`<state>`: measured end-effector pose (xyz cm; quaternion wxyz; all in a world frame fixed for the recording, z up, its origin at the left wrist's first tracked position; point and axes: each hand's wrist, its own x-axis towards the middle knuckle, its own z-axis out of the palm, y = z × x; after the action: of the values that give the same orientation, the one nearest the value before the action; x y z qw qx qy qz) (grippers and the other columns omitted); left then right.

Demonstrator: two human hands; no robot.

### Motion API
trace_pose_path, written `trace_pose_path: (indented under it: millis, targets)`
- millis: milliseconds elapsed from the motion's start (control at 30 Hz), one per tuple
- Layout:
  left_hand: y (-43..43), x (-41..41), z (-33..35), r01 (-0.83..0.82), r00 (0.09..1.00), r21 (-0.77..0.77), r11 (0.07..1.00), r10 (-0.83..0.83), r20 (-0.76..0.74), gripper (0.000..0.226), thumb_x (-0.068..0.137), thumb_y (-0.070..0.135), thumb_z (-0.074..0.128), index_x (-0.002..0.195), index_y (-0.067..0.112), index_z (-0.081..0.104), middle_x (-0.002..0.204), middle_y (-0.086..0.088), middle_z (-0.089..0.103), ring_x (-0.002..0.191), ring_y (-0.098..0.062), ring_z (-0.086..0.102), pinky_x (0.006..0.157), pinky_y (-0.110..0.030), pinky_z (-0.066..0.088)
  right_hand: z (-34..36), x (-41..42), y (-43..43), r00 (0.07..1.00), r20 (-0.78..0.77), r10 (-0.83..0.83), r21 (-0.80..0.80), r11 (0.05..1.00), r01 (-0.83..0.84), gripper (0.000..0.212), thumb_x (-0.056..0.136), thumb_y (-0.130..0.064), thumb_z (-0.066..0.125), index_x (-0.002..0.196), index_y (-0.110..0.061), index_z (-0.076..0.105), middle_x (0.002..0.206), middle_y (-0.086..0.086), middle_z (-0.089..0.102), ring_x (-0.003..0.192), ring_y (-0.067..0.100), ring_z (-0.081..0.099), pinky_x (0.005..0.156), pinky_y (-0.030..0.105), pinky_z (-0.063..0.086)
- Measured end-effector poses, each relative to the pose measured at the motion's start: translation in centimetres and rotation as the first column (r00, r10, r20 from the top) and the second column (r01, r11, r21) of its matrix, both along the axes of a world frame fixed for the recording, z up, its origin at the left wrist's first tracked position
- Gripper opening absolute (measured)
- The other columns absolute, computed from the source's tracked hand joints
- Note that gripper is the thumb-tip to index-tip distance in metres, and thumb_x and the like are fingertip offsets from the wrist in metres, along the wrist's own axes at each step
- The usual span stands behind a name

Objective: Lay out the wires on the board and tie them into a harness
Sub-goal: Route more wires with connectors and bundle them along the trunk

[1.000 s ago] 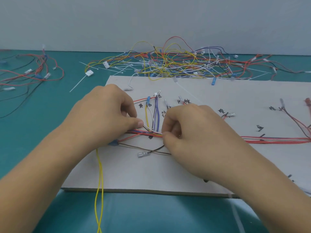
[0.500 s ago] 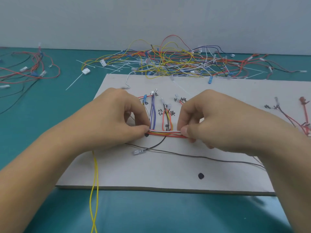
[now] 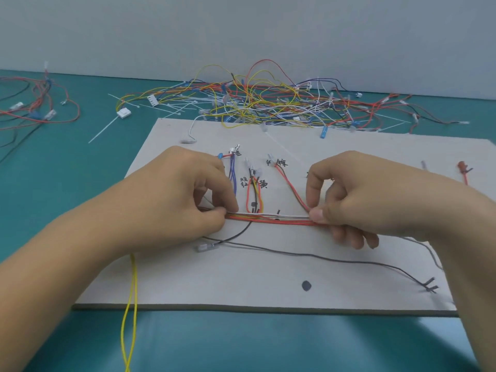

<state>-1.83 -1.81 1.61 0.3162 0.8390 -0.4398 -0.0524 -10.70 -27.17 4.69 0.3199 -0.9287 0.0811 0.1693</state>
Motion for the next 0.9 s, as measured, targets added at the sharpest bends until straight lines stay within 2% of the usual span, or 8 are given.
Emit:
trace_pose_path:
  millis: [133, 300, 467, 533, 600, 733, 833, 900]
  targets:
    - [-0.1, 0.0, 0.0, -0.006, 1.0, 0.001, 1.0, 0.006, 0.022, 0.03, 0.076, 0.003, 0.078, 0.077, 0.032, 0.081, 0.079, 0.009, 0.066, 0.059, -0.022, 0.057, 0.056, -0.024, 0.047, -0.2, -0.3, -0.8, 0.998, 0.018, -0.061, -0.006, 0.998, 0.061, 0.012, 0.094, -0.012, 0.067, 0.083, -0.014, 0.063, 0.059, 0.009, 0.071, 0.045, 0.02, 0.063, 0.042, 0.027, 0.049]
    - [-0.3, -0.1, -0.1, -0.009, 0.998, 0.016, 1.0, 0.008, 0.055, 0.03, 0.075, 0.002, 0.078, 0.077, 0.032, 0.08, 0.077, 0.008, 0.066, 0.063, -0.021, 0.058, 0.056, -0.023, 0.046, -0.5, -0.3, -1.0, 0.998, 0.027, -0.055, -0.028, 0.998, 0.056, 0.017, 0.093, -0.01, 0.068, 0.076, -0.013, 0.066, 0.059, 0.008, 0.071, 0.046, 0.018, 0.064, 0.044, 0.027, 0.051]
    - [-0.8, -0.2, -0.1, -0.022, 0.997, -0.017, 1.0, 0.024, 0.069, 0.014, 0.08, 0.02, 0.085, 0.08, 0.033, 0.079, 0.077, 0.011, 0.064, 0.068, -0.021, 0.053, 0.063, -0.029, 0.045, -0.7, -0.3, -1.0, 0.999, 0.045, -0.028, -0.074, 0.997, 0.031, 0.016, 0.09, -0.018, 0.071, 0.076, -0.024, 0.066, 0.058, 0.002, 0.071, 0.044, 0.014, 0.063, 0.043, 0.025, 0.05]
    - [-1.6, -0.4, 0.3, -0.013, 0.995, -0.026, 1.0, 0.015, 0.095, 0.011, 0.08, 0.022, 0.085, 0.082, 0.032, 0.078, 0.076, 0.011, 0.061, 0.069, -0.018, 0.053, 0.064, -0.026, 0.043, -0.7, -0.4, -1.0, 0.997, 0.076, -0.009, -0.086, 0.996, 0.015, 0.016, 0.09, -0.019, 0.07, 0.079, -0.029, 0.065, 0.058, 0.0, 0.071, 0.043, 0.013, 0.063, 0.042, 0.023, 0.049]
    - [-2.8, -0.6, 0.9, 0.034, 0.991, 0.06, 0.998, -0.042, 0.125, 0.016, 0.08, 0.018, 0.082, 0.086, 0.032, 0.078, 0.076, 0.012, 0.06, 0.072, -0.012, 0.055, 0.065, -0.02, 0.042, -0.8, -0.3, -1.1, 0.994, 0.104, 0.028, -0.121, 0.993, -0.015, 0.015, 0.09, -0.02, 0.069, 0.081, -0.032, 0.065, 0.059, -0.002, 0.071, 0.043, 0.012, 0.064, 0.041, 0.021, 0.047]
    - [-4.6, -0.9, 2.1, 0.139, 0.98, 0.201, 0.97, -0.164, 0.112, 0.023, 0.078, 0.035, 0.065, 0.099, 0.037, 0.075, 0.089, 0.019, 0.064, 0.082, 0.0, 0.056, 0.072, -0.019, 0.045, -0.6, -0.3, -1.4, 0.988, 0.12, 0.102, -0.155, 0.984, -0.083, 0.014, 0.091, -0.022, 0.069, 0.082, -0.033, 0.067, 0.062, -0.005, 0.071, 0.044, 0.01, 0.064, 0.04, 0.016, 0.044]
    - [-6.7, -0.9, 2.3, 0.148, 0.98, 0.178, 0.973, -0.169, 0.109, 0.024, 0.082, 0.043, 0.06, 0.101, 0.037, 0.074, 0.09, 0.021, 0.063, 0.082, 0.006, 0.055, 0.07, -0.013, 0.039, -0.6, -0.2, -1.6, 0.984, 0.128, 0.12, -0.17, 0.981, -0.098, 0.012, 0.092, -0.025, 0.07, 0.083, -0.033, 0.067, 0.064, -0.008, 0.072, 0.042, 0.008, 0.061, 0.047, 0.026, 0.05]
    - [-8.1, -0.7, 1.8, 0.134, 0.984, 0.171, 0.976, -0.152, 0.094, 0.024, 0.08, 0.045, 0.065, 0.097, 0.033, 0.075, 0.086, 0.021, 0.062, 0.079, 0.012, 0.053, 0.065, -0.009, 0.035, -0.6, 0.0, -1.7, 0.985, 0.121, 0.123, -0.17, 0.98, -0.101, 0.013, 0.093, -0.024, 0.068, 0.082, -0.032, 0.067, 0.064, -0.007, 0.071, 0.043, 0.01, 0.06, 0.051, 0.033, 0.054]
